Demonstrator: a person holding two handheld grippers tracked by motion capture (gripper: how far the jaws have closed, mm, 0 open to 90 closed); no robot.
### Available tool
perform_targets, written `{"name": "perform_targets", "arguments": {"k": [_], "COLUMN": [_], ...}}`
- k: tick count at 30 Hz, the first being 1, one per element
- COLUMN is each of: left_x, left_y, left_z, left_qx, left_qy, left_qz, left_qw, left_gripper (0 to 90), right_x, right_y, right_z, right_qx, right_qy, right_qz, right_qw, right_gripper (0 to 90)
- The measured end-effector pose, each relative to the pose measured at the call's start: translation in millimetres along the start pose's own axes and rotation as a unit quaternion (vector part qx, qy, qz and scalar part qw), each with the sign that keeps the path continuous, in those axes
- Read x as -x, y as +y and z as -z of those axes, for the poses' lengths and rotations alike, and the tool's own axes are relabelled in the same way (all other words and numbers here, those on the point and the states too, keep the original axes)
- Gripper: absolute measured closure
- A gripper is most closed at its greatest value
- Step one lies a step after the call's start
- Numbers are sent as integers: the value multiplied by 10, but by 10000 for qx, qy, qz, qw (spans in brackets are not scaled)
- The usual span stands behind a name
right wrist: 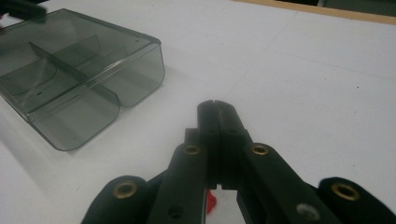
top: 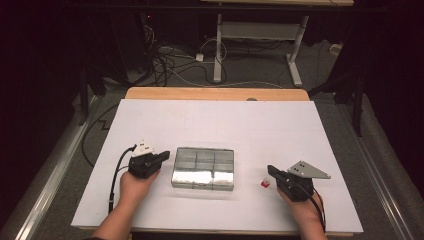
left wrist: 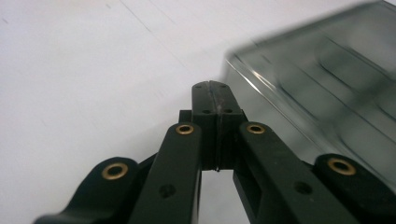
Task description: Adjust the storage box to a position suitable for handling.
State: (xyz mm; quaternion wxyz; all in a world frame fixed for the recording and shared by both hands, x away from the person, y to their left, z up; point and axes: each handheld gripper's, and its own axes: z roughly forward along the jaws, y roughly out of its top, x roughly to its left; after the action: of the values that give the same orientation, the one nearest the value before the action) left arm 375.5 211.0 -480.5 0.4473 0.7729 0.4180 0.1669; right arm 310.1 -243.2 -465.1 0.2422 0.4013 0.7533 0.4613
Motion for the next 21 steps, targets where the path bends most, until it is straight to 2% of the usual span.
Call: {"name": "perform_targets", "arguments": {"k": [3, 7, 11, 21], "left_x": [-82, -107, -101, -50], "left_y": [145, 265, 297, 266], "left_z": [-200, -346, -393, -450], "left_qx": [-16, -69, -48, -269], "left_qy": [27, -24, -77, -176], "left_qz": [76, 93, 128, -36], "left_qw": [10000, 9999, 9999, 9995], "left_gripper": [880, 880, 880, 881], "right_x": [8, 23, 19, 18], "right_y": [-11, -11, -12, -24], "right_z": [-7, -7, -1, -6], "right_qx": [-29, -1, -2, -19], "right_qy": [22, 40, 37, 71], "right_qz": [-50, -58, -40, -35], "right_qw": [10000, 10000, 10000, 10000], "right_gripper": [900, 900, 900, 900]}}
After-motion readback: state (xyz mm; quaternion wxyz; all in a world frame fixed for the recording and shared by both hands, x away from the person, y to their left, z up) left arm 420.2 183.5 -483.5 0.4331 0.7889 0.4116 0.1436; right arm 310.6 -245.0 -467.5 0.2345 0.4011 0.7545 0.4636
